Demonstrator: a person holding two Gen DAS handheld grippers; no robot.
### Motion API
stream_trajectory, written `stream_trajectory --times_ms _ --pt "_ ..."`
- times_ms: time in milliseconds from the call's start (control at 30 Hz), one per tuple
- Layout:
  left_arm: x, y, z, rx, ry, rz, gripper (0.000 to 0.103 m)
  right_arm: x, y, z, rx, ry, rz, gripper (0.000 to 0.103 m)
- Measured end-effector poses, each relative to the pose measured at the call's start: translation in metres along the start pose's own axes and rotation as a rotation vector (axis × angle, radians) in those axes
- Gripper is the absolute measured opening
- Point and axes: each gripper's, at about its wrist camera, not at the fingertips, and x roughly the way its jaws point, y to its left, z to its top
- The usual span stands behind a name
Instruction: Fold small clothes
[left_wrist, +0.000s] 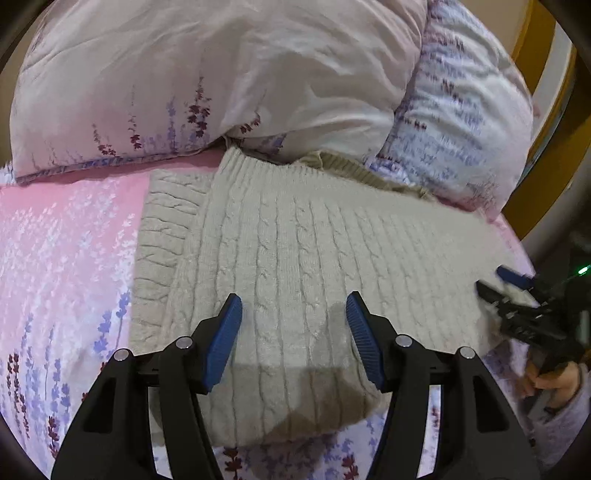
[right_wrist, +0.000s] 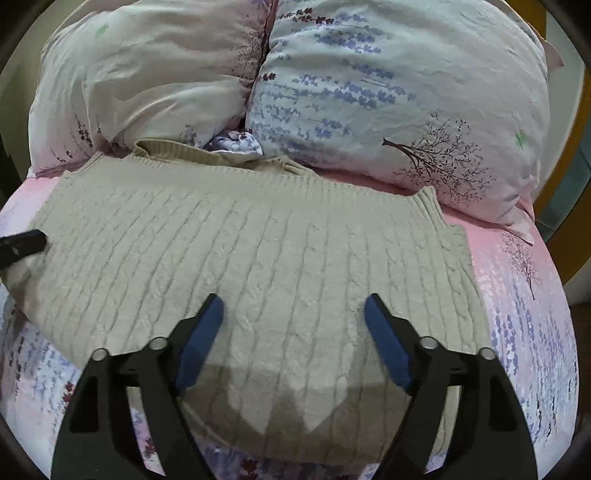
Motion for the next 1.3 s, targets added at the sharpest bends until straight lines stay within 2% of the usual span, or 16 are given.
stream_trajectory --times_ms 67,167,333,400,500,733,1067,1167,1267,1300 --pt "-0.013 0.016 0.004 -0.057 -0.031 -0.028 0.062 -0.003 -0.007 0.001 0.040 0.002 0.033 0.083" --pt "-0.026 0.049 0.013 -0.150 -0.066 -0.007 0.065 -0.006 -0.013 0.006 0.081 -0.002 0.065 0.083" --pt "-0.020 0.093 0.014 -0.309 -0.007 -0.029 0.065 -0.003 -0.002 0.014 0.065 -0.004 0.052 0.083" --pt "-0.012 0.098 0.012 -0.339 0.025 -0.060 0.065 -0.002 -0.001 0.016 0.068 -0.006 0.065 0.083" --pt "-0.005 0.098 0.013 -0.354 0.031 -0.099 0.065 -0.002 0.001 0.020 0.070 -0.008 0.084 0.083" --pt "0.006 0.092 0.016 -0.387 0.023 -0.155 0.064 0.003 0.014 0.024 0.017 -0.014 0.039 0.086" --pt "0.018 0.087 0.016 -0.457 0.035 -0.206 0.048 0.010 0.008 0.022 0.051 -0.002 0.072 0.092" --pt "0.024 0.083 0.016 -0.466 0.049 -0.222 0.040 0.010 0.009 0.021 0.054 -0.005 0.074 0.092" --pt "0.028 0.082 0.016 -0.492 0.058 -0.249 0.025 0.009 0.010 0.020 0.054 -0.007 0.079 0.093" --pt "0.027 0.082 0.016 -0.507 0.053 -0.266 0.024 0.009 0.010 0.019 0.054 -0.008 0.080 0.093"
